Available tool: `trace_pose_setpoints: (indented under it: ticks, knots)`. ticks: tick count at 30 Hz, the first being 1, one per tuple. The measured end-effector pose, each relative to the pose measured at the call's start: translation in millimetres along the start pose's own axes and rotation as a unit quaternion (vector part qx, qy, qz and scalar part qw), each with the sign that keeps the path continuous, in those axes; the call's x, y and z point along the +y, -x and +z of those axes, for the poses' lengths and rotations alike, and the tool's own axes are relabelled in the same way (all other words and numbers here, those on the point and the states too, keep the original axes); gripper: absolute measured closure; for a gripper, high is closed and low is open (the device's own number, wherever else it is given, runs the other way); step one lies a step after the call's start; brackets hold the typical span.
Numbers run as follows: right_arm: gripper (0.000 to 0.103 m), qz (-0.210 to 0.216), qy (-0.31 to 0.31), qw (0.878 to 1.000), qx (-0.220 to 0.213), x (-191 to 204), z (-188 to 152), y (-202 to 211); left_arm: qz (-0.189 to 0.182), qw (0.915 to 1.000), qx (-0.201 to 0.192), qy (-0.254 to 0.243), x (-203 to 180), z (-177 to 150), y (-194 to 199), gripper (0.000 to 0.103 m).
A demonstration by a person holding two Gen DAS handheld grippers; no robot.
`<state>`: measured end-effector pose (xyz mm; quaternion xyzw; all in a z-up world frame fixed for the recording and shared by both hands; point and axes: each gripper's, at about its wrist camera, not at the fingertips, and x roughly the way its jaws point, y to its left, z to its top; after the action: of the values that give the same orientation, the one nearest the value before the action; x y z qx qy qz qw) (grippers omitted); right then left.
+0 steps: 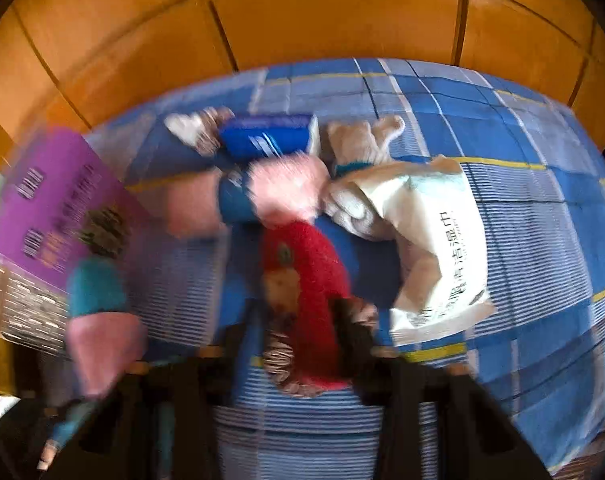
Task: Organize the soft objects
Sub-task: 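Grasp the blue-and-pink plush toy with the left tool while the right tool grasps the red plush toy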
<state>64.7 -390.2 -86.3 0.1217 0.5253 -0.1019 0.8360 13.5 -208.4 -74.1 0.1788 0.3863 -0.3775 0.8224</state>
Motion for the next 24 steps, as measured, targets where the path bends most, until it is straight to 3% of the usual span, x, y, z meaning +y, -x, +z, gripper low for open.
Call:
trace_pose_setpoints:
  ticks: [8,14,19,24]
  knots:
    - [0.089,0.018,-0.040,0.999,0.028,-16.5,-5.9,-3.8,-0.046,0.9964,-0.072,0.001,-1.3,35.4,49.9,0.055]
    - [0.089,0.015,-0.034,0.999,0.024,-15.4,-7.6,-1.0,-0.049,0.9927,-0.109,0.014,12.7,108.2,56.0,0.055]
    - [0.088,0.000,-0.017,1.000,0.014,-10.0,-5.4,-2.6,0.006,0.9860,-0.145,0.081,68.5,165.4,64.3,0.055]
    - [0.088,-0.021,0.014,1.000,0.010,-1.0,-6.1,-4.8,0.091,0.9694,-0.173,0.148,144.4,158.5,100.6,0.054]
